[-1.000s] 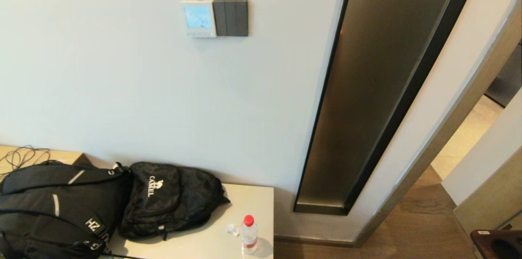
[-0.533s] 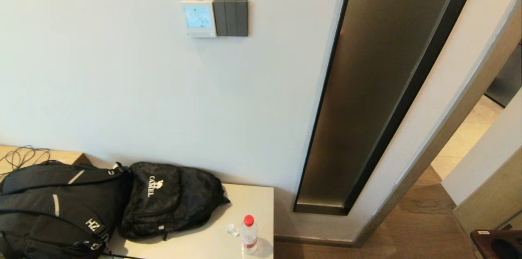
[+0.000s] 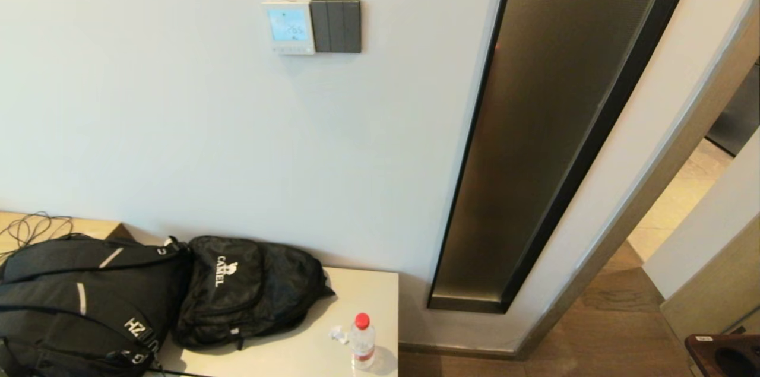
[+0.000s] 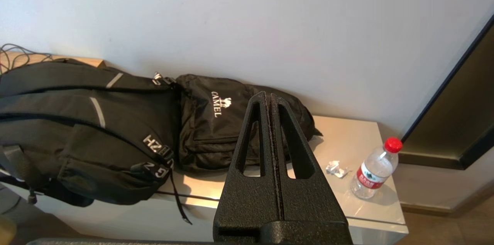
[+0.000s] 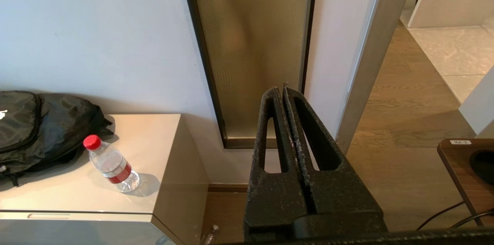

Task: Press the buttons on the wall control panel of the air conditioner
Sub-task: Turn off the central air conditioner

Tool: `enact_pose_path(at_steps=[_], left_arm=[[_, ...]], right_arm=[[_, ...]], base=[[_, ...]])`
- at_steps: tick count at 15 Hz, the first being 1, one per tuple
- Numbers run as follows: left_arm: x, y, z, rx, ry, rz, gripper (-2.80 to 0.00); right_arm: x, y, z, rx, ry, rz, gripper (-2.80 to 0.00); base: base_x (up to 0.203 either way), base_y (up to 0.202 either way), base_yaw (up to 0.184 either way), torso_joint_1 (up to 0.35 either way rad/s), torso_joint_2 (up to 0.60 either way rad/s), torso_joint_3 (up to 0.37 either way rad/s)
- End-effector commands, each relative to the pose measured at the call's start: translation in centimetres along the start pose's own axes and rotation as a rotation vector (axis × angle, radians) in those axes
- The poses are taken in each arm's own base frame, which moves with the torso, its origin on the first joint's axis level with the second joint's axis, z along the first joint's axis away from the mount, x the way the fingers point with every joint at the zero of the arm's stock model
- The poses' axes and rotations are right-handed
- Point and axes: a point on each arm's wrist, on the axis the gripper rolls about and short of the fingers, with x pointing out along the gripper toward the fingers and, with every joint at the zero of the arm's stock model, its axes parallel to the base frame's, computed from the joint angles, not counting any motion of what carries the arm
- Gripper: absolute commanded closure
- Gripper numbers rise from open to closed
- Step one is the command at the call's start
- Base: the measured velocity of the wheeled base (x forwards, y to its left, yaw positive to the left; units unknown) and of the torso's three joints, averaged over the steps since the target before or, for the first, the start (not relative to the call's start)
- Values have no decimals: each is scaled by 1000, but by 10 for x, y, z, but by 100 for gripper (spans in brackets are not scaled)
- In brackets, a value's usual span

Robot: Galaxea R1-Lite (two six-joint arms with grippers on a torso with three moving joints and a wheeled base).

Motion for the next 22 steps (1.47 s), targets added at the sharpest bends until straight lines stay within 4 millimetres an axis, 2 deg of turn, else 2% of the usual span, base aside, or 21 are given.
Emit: enact_pose_path(at_steps=[1,7,8,10,12,15,20,22], left_arm=[[0,0,0,-1,-2,0,0],[0,0,1,22,-12,2,0],[-2,0,8,19,-35,-4,0],[-8,-1,40,14,-106,-28,0],[1,-1,73,11,-88,-43,0],[40,-2,128,0,-87,-67,0],[138,-8,212,-8,-129,-123,0],[179,-15,234,-17,-134,-167,0]], right_arm=[[0,0,0,0,0,1,0],[0,0,0,0,0,1,0],[0,0,0,-2,0,1,0],[0,0,0,-2,0,1,0],[0,0,0,0,0,1,0],[0,0,0,0,0,1,0],[0,0,0,-2,0,1,0],[0,0,0,-1,0,1,0]], base=[[0,0,0,0,0,0],[0,0,0,0,0,0],[0,0,0,0,0,0],[0,0,0,0,0,0],[0,0,0,0,0,0],[0,0,0,0,0,0],[0,0,0,0,0,0],[0,0,0,0,0,0]])
